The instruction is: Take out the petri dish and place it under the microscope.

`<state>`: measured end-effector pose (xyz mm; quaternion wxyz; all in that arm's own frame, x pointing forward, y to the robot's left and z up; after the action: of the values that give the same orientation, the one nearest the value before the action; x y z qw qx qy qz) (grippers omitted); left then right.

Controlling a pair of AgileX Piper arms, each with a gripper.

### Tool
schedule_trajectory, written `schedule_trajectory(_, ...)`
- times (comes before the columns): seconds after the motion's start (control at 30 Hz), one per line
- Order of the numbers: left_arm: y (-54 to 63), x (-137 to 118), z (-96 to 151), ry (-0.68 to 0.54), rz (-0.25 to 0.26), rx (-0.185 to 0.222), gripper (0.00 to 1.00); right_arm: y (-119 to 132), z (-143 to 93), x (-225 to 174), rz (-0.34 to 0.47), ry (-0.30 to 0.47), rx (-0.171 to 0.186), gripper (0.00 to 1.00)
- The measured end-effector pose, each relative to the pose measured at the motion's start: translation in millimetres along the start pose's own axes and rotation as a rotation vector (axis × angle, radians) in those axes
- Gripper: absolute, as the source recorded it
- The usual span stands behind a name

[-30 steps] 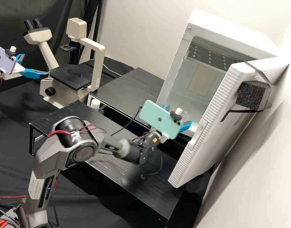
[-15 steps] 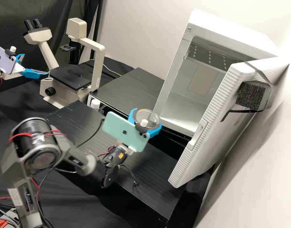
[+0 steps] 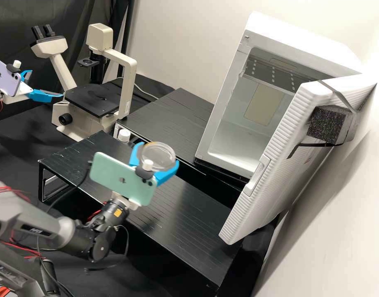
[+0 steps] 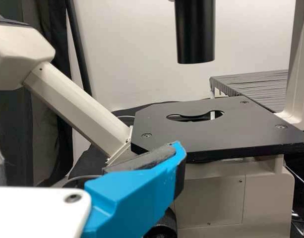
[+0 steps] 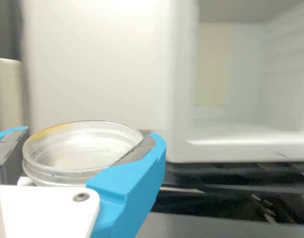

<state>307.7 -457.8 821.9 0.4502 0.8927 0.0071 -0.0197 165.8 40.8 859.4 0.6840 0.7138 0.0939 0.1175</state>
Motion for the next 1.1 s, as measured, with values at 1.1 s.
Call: schedule_trajectory(1.1,0.0,0,0,0.000,0.000,0.000,1.00,-138,-103,158,-0.244,0.182,-0.073,0.00)
